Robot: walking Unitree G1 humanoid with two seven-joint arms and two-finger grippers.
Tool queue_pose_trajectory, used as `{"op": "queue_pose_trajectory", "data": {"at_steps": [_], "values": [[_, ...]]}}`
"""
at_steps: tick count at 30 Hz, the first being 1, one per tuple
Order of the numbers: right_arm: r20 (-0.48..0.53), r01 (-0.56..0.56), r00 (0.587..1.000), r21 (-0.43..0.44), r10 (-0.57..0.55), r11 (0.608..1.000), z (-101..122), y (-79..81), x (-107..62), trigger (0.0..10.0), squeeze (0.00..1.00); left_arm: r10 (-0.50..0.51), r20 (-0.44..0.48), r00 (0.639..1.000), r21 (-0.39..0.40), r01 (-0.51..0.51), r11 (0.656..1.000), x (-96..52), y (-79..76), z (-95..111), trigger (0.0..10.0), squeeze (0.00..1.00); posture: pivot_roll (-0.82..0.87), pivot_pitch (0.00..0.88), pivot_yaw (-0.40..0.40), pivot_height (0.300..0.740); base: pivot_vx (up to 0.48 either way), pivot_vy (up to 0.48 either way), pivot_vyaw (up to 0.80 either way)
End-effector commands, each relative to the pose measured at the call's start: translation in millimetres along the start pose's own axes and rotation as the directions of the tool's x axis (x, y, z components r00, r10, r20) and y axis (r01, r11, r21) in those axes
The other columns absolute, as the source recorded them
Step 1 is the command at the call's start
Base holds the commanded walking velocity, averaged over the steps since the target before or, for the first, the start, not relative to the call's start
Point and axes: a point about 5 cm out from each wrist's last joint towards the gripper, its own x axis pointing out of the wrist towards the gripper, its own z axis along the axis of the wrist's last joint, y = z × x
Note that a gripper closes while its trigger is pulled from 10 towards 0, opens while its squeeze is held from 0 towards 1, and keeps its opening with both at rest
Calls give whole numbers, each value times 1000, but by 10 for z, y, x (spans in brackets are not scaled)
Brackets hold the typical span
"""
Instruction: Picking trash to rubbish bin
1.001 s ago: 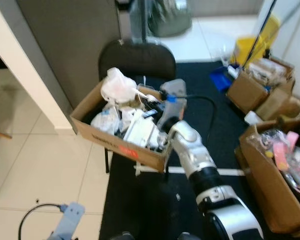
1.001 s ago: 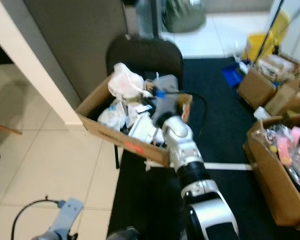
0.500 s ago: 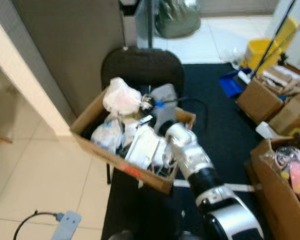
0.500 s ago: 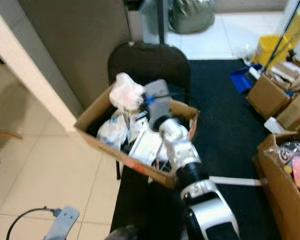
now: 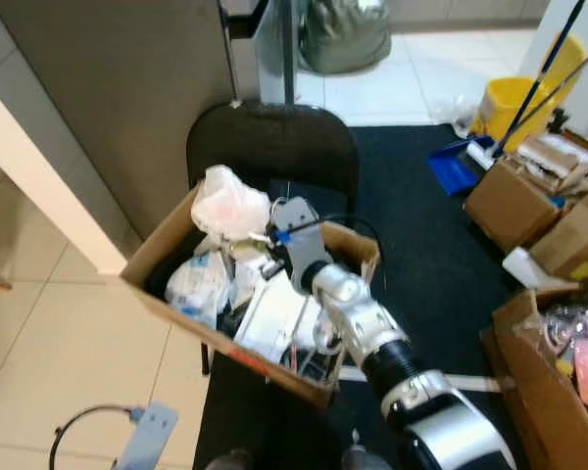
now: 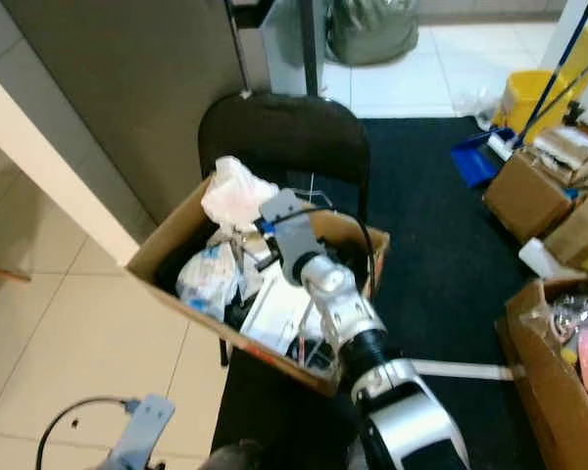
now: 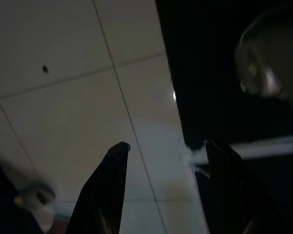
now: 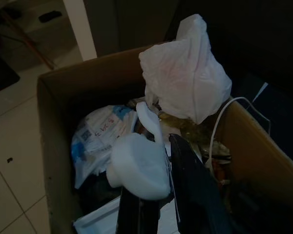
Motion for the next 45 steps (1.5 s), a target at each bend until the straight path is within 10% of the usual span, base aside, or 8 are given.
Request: {"op": "queue_pose_trajectory", "data": {"at_steps": [1,16,17,21,28,36,45], "values": [[-15,-17,1000,26,17,1000,-54,46,-5,10000,1000,23,-40,999,-5,-24,1000,-53,186,-173,10000,0,70,107,120,740,0,0,0],[53,-3,999,120,-3,993,39,-50,-24,10000,1000,58,-94,994,-2,-58,998,-153,420,-419,10000,0,70,107,120,740,0,0,0],[80,-20,997,157,7,987,63,-61,-37,10000,0,58,-96,994,-6,-59,998,-144,397,-408,10000,0,70,107,120,740,0,0,0],[123,-47,992,208,22,977,98,-80,-60,10000,0,58,-97,994,-11,-59,998,-130,362,-389,10000,0,70,107,120,740,0,0,0],[426,-372,885,402,189,837,266,-223,-407,10000,0,50,-84,995,-21,-51,998,-55,219,-195,10000,0,69,112,126,740,-190,0,0],[403,-501,847,382,348,777,-75,-191,-673,10000,0,46,-84,995,-14,-47,999,-51,208,-183,10000,0,59,117,119,740,-315,0,0],[354,-520,854,549,381,654,-589,-299,-1085,10000,0,43,-99,994,-7,-44,999,-72,218,-274,10000,0,54,128,120,740,-322,0,0]]}}
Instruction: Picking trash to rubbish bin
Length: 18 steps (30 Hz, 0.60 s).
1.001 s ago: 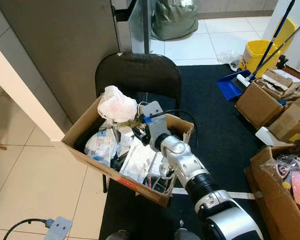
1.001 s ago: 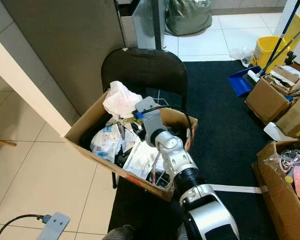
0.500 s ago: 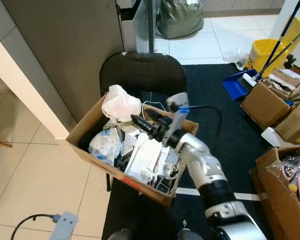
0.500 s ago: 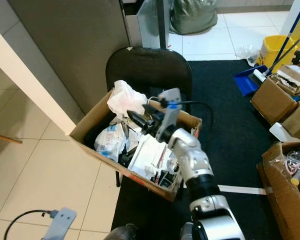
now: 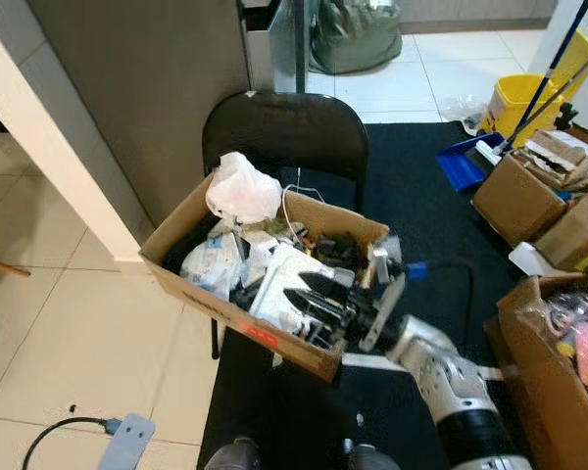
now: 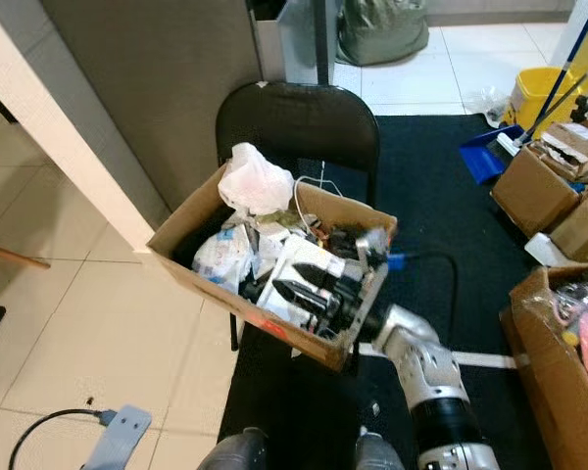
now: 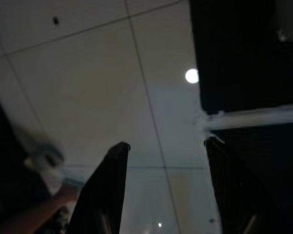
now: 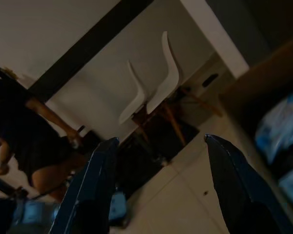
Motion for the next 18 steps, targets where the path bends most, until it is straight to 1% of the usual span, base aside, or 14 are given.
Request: {"op": "queue_pose_trajectory", "data": {"at_steps": [1,4,5,7,8,10,11,12,13,14,15,16,17,18], "values": [[-78,56,996,35,-53,998,-162,-71,-114,10000,0,-10,-41,999,4,10,1000,-18,-24,-167,10000,0,54,128,120,740,-319,0,0],[-202,169,966,24,-161,985,-392,-188,-274,10000,0,-10,-47,999,5,10,1000,-26,-21,-215,10000,0,47,131,120,740,-320,0,0],[-260,267,932,25,-252,963,-532,-271,-374,10000,0,-11,-49,999,5,11,1000,-29,-18,-229,10000,0,47,131,120,740,-319,0,0],[-337,403,864,20,-373,915,-737,-361,-534,10000,0,-12,-51,999,5,13,1000,-33,-17,-247,10000,0,41,131,114,740,-317,0,0],[-359,453,836,25,-415,891,-812,-384,-593,10000,0,-13,-51,999,5,13,1000,-33,-20,-250,10000,0,41,131,114,740,-315,0,0],[-403,565,766,53,-500,823,-978,-406,-731,10000,0,-16,-50,999,4,16,1000,-33,-27,-252,10000,0,42,131,110,740,-321,0,0],[-415,596,744,56,-524,801,-1025,-407,-774,10000,0,-17,-50,999,4,17,1000,-33,-30,-252,10000,0,42,131,110,740,-322,0,0],[-443,650,698,60,-563,757,-1122,-399,-847,10000,0,-18,-48,999,4,18,1000,-32,-31,-246,10000,0,42,131,110,740,-319,0,0],[-443,650,698,60,-563,757,-1122,-399,-847,10000,0,-18,-48,999,4,18,1000,-32,-31,-246,10000,0,42,131,110,740,-319,0,0],[-471,691,653,49,-593,722,-1210,-384,-912,10000,0,-18,-46,999,4,18,1000,-29,-27,-228,10000,0,42,131,110,740,-319,0,0],[-507,741,591,34,-627,670,-1331,-353,-999,10000,0,-17,-40,999,4,17,1000,-23,-13,-185,10000,0,42,131,110,740,-319,0,0],[-507,741,591,34,-627,670,-1331,-353,-999,10000,0,-17,-40,999,4,17,1000,-23,-13,-185,10000,0,42,131,110,740,-319,0,0],[-562,816,473,-12,-679,578,-1513,-297,-1149,10000,0,-14,-26,1000,0,14,1000,-13,13,-96,10000,0,38,131,109,740,0,0,0],[-586,840,420,-39,-693,541,-1583,-269,-1212,10000,0,-9,-21,1000,-5,8,1000,-10,28,-59,10000,0,38,131,109,740,0,0,0]]}}
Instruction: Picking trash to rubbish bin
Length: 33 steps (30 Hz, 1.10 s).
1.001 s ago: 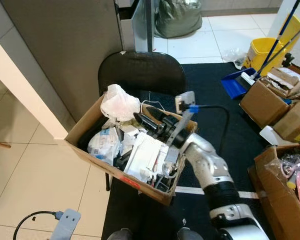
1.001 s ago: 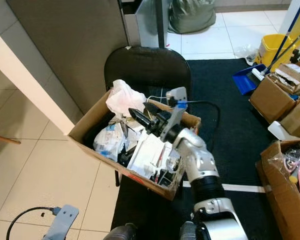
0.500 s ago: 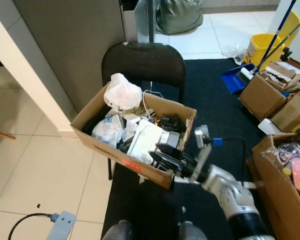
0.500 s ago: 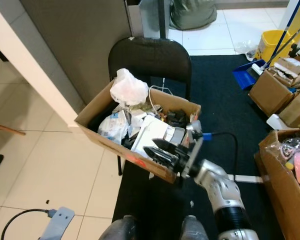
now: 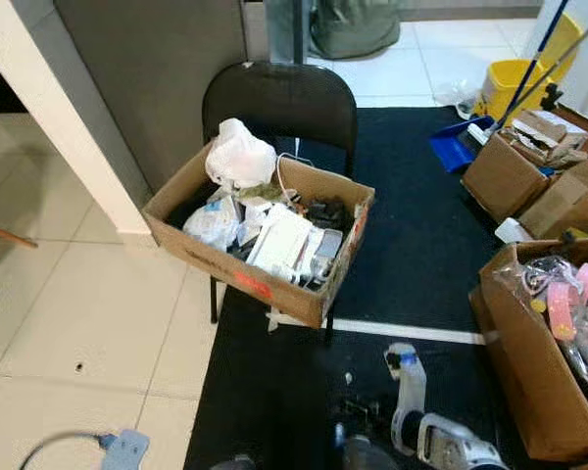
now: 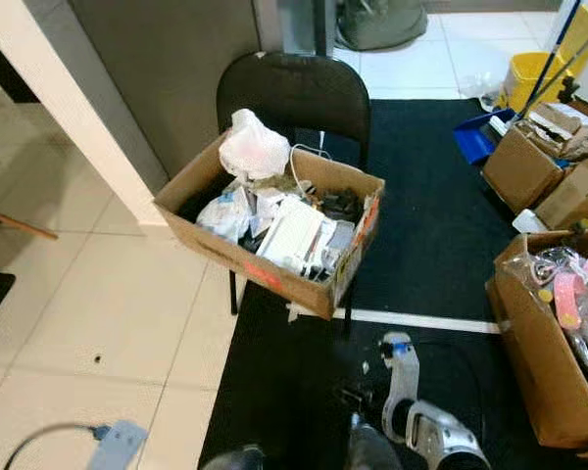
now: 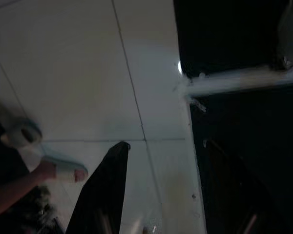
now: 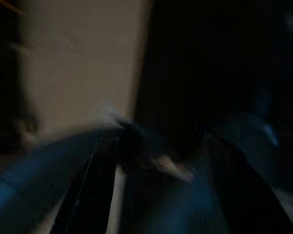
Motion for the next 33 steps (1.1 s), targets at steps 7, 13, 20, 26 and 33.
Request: {"op": "queue_pose_trajectory", "data": {"at_steps": [7,13,20,26,33], "values": [[-144,188,972,-6,-187,982,-516,-97,-63,10000,0,-5,-20,1000,-9,5,1000,5,-4,9,10000,0,36,128,106,740,0,0,0],[-211,218,953,-18,-217,976,-690,-92,-95,10000,0,-33,-41,999,-6,33,999,-3,-185,-173,10000,0,28,127,98,740,0,0,-133],[-229,248,942,-22,-247,968,-779,-107,-123,10000,0,-40,-58,998,-6,40,999,-24,-197,-295,10000,0,27,129,93,740,0,0,-800],[-234,254,939,-21,-252,967,-801,-121,-139,10000,0,-21,-67,998,2,21,1000,-48,-25,-320,10000,0,27,129,93,740,0,0,-800],[-244,251,936,-38,-252,967,-834,-120,-149,10000,0,-24,-39,999,17,25,1000,-5,-72,-118,10000,0,27,129,93,740,0,0,-800]]}}
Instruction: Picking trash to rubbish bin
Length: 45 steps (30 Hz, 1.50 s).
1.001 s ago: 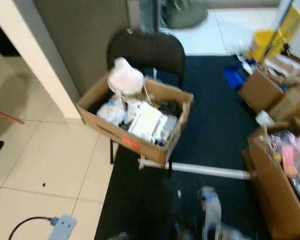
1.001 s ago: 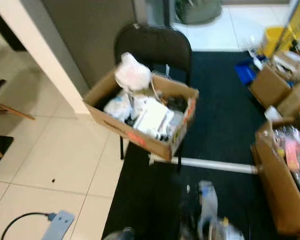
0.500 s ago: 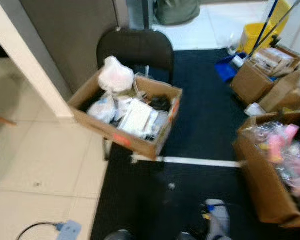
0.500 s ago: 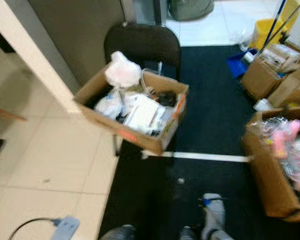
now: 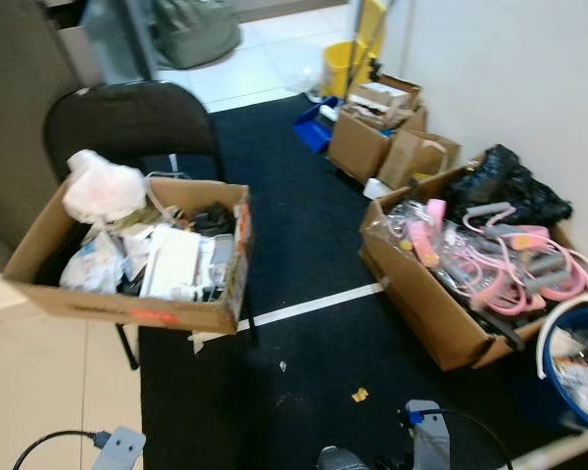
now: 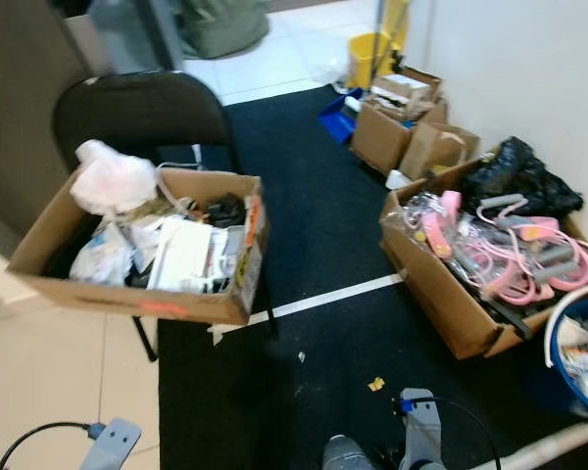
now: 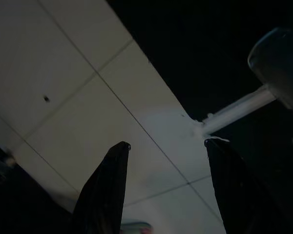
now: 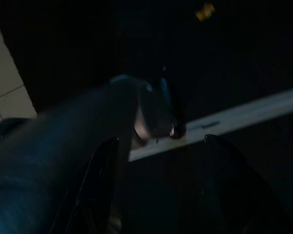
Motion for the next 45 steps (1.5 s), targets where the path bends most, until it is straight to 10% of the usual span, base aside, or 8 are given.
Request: {"op": "queue_pose_trajectory", "data": {"at_steps": [1,45], "values": [[-50,-7,999,-10,6,1000,-148,33,0,10000,0,-18,-25,1000,8,18,1000,13,-94,-22,10000,0,27,129,93,740,0,0,-800],[-129,96,986,-101,-109,990,-364,-105,-60,10000,0,-34,-37,999,71,37,997,9,-119,-63,10000,0,26,123,94,740,0,0,-799]]}}
